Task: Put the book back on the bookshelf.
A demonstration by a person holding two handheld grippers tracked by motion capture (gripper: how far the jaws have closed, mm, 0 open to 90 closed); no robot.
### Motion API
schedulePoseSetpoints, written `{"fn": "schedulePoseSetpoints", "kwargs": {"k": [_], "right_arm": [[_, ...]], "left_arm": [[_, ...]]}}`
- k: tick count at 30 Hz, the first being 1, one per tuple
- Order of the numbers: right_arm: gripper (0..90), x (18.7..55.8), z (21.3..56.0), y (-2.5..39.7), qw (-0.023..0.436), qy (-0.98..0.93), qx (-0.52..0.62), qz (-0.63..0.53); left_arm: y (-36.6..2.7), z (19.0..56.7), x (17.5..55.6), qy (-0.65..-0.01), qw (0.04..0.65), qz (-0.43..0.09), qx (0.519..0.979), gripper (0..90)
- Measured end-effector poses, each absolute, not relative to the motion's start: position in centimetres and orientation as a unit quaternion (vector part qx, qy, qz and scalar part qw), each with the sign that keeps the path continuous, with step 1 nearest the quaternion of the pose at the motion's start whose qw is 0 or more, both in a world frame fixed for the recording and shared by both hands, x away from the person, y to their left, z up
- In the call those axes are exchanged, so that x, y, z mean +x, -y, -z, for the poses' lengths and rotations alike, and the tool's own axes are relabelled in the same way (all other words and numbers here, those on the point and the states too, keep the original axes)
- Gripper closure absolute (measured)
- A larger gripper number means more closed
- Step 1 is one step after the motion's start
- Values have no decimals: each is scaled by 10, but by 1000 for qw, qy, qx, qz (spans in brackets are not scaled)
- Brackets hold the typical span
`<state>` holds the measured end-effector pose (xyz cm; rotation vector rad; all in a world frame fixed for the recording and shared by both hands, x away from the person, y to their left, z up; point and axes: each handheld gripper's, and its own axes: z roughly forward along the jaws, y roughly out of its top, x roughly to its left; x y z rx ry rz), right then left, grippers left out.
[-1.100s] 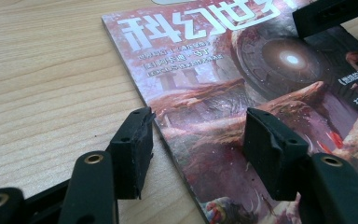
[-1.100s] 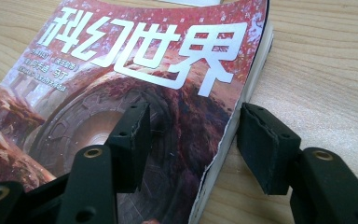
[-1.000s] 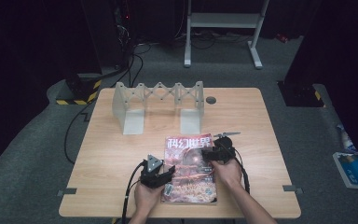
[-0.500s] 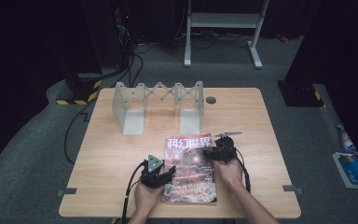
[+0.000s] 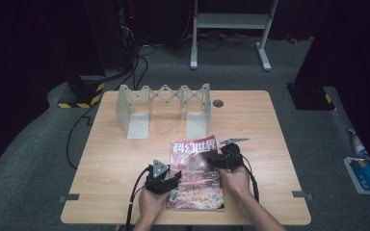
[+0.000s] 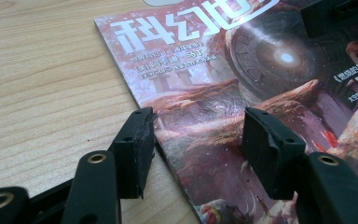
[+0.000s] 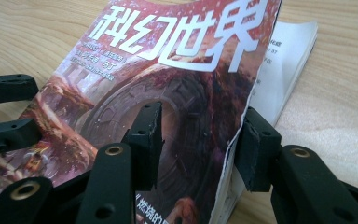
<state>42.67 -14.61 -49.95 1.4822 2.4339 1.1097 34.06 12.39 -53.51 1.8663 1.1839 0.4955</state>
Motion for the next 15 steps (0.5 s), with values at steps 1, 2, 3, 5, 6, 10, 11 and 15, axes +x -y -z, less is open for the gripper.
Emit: {"fn": "schedulePoseSetpoints", "kwargs": {"k": [1, 2, 3, 5, 6, 10, 11, 15], "right_arm": [[557, 426, 500, 147, 39, -795, 484, -364], [555, 425, 500, 147, 38, -796, 483, -363], [554, 424, 499, 147, 39, -798, 482, -360], [554, 422, 499, 146, 41, -801, 477, -359], [554, 421, 499, 146, 38, -800, 479, -359], [557, 419, 499, 143, 40, -800, 477, -361], [559, 418, 500, 143, 43, -800, 477, -361], [562, 417, 499, 138, 39, -808, 469, -354]], "left_arm": [[-124, 535, 341, -474, 424, -198, 746, 442], [-124, 535, 341, -474, 425, -198, 746, 442], [-124, 535, 340, -474, 425, -198, 746, 442], [-124, 535, 340, -474, 425, -198, 745, 442], [-124, 535, 340, -474, 425, -198, 746, 442], [-124, 535, 341, -475, 426, -196, 745, 442], [-124, 535, 341, -475, 426, -196, 745, 442], [-124, 535, 341, -475, 425, -196, 745, 442]]}}
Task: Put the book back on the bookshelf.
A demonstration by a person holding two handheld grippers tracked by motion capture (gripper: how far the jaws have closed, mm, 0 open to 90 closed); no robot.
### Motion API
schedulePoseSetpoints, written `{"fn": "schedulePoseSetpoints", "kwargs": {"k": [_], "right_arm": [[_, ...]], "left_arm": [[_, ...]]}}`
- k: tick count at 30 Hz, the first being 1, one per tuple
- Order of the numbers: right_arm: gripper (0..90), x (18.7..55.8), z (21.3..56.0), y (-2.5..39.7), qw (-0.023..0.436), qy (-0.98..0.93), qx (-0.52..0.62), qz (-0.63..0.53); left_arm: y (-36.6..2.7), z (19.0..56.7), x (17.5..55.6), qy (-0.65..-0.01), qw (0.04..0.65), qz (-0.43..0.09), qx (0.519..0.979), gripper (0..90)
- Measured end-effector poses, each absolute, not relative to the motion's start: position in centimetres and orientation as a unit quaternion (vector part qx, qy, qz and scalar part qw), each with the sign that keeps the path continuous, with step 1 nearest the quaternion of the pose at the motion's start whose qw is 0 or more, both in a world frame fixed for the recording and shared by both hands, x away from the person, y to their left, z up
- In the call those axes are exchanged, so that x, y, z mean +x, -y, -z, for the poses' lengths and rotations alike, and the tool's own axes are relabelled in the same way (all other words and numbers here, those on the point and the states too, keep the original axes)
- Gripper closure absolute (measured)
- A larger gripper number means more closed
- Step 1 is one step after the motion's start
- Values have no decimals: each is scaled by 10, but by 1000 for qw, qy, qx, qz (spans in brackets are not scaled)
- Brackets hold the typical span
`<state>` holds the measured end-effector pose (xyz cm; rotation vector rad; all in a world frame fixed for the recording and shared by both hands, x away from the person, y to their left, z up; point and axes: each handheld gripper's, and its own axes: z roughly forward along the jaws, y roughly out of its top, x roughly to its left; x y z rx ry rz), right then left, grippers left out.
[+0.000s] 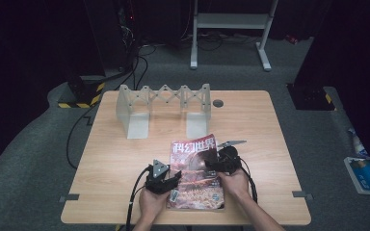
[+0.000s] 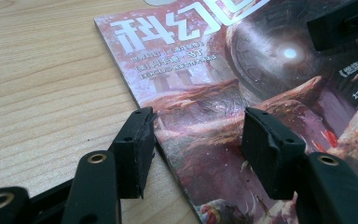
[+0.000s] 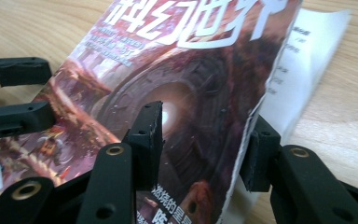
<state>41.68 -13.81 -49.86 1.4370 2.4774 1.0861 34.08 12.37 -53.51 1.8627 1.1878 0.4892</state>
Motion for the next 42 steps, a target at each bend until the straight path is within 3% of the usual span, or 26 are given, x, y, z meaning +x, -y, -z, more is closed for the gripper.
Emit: {"fn": "schedulePoseSetpoints", "kwargs": {"k": [7, 19, 30, 42], "right_arm": [[563, 413, 501, 134, 35, -811, 462, -356], [692, 414, 499, 137, 22, -809, 463, -361], [825, 408, 498, 141, 24, -818, 437, -374], [858, 397, 489, 147, 28, -815, 420, -399]], "left_arm": [[-124, 535, 341, -476, 425, -195, 745, 443], [-125, 535, 341, -475, 426, -191, 746, 439], [-128, 533, 345, -465, 432, -161, 756, 302], [-127, 527, 359, -471, 426, -120, 763, 191]]}}
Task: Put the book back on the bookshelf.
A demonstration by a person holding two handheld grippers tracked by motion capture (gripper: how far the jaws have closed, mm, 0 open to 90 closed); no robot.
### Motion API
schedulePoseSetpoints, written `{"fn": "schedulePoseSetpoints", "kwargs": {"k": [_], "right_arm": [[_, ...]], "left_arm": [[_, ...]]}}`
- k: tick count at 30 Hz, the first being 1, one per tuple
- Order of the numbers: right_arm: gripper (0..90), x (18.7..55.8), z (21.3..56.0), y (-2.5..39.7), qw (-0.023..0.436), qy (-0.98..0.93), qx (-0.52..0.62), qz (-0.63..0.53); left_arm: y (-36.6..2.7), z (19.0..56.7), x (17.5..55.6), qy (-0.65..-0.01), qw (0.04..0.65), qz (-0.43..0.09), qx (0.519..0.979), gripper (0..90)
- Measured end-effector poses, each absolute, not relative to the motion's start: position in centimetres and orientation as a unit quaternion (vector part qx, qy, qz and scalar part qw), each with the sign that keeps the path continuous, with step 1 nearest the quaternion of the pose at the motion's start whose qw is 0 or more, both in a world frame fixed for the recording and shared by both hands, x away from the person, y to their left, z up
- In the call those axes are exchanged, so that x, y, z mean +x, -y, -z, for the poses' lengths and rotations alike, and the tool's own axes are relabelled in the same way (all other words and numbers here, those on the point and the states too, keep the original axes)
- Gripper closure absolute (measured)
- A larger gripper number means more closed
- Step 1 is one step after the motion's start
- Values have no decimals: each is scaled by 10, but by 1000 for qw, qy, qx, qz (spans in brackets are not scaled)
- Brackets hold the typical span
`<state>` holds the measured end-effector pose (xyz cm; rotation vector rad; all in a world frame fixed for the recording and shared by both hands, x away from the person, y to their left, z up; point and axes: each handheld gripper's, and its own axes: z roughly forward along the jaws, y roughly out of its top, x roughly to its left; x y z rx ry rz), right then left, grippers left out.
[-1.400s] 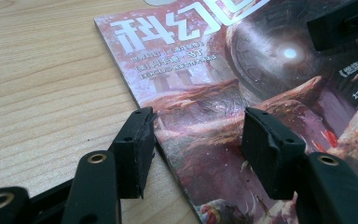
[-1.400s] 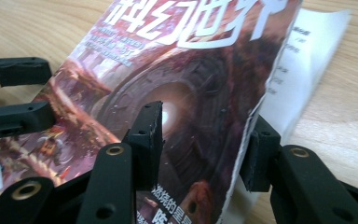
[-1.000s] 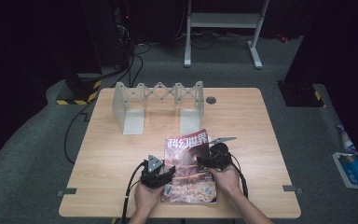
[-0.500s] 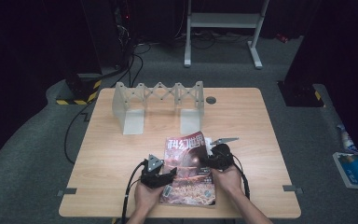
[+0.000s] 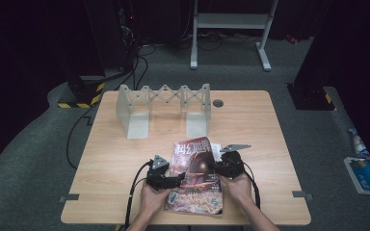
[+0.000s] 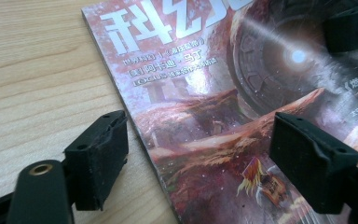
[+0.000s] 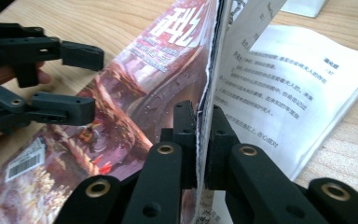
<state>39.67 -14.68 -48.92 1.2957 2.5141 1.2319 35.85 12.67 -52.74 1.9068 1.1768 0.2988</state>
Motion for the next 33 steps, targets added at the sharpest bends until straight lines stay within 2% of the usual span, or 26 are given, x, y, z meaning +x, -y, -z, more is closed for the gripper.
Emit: {"fn": "schedulePoseSetpoints", "kwargs": {"k": [10, 33], "right_arm": [[874, 388, 479, 151, 40, -816, 395, -420], [878, 376, 461, 155, 57, -810, 356, -462]], "left_arm": [[-133, 528, 369, -476, 450, -79, 752, 138], [-129, 532, 372, -463, 478, -56, 744, 128]]}}
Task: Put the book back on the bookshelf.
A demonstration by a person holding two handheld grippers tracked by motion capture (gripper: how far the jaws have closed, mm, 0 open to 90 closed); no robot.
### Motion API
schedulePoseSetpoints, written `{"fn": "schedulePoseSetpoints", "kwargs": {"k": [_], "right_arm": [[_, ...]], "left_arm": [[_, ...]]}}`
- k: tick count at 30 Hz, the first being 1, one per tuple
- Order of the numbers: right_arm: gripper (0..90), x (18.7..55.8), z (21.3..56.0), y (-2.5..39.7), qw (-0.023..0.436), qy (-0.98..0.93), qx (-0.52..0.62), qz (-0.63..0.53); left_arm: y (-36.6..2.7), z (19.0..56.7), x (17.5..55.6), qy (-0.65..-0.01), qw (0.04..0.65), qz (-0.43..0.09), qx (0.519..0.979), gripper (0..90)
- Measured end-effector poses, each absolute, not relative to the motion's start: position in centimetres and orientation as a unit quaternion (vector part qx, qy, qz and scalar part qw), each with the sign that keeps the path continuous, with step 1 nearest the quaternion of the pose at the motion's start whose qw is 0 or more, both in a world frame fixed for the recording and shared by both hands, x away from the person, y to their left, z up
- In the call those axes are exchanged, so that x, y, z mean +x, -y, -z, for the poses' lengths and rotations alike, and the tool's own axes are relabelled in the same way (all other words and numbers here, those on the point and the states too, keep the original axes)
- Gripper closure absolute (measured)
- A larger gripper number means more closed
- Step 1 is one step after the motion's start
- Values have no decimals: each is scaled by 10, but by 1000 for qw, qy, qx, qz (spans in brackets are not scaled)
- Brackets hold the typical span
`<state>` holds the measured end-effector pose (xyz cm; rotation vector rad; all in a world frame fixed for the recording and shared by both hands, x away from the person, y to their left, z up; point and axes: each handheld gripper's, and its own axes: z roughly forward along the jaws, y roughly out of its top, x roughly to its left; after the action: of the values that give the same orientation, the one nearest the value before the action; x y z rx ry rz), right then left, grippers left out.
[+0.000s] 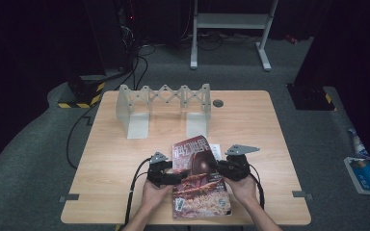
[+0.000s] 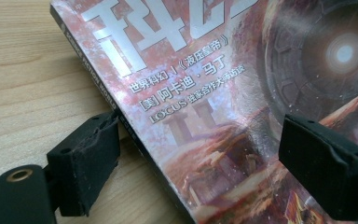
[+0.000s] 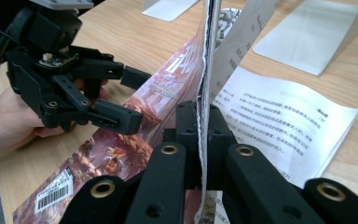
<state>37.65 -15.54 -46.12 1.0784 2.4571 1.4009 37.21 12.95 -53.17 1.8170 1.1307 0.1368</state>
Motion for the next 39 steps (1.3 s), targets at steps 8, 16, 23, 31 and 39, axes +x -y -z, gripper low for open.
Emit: {"fn": "schedulePoseSetpoints", "kwargs": {"k": [8, 16, 23, 31, 39], "right_arm": [[879, 373, 458, 157, 63, -805, 343, -479], [879, 374, 461, 165, 64, -802, 351, -478], [878, 377, 470, 170, 61, -806, 366, -462], [873, 381, 480, 169, 58, -810, 385, -439], [842, 384, 486, 167, 67, -811, 399, -422]], "left_arm": [[-124, 531, 376, -457, 479, -42, 748, 129], [-120, 531, 379, -453, 479, -43, 751, 195], [-123, 531, 378, -458, 477, -45, 749, 340], [-126, 532, 378, -473, 474, -42, 742, 510], [-127, 532, 379, -483, 474, -30, 736, 599]]}}
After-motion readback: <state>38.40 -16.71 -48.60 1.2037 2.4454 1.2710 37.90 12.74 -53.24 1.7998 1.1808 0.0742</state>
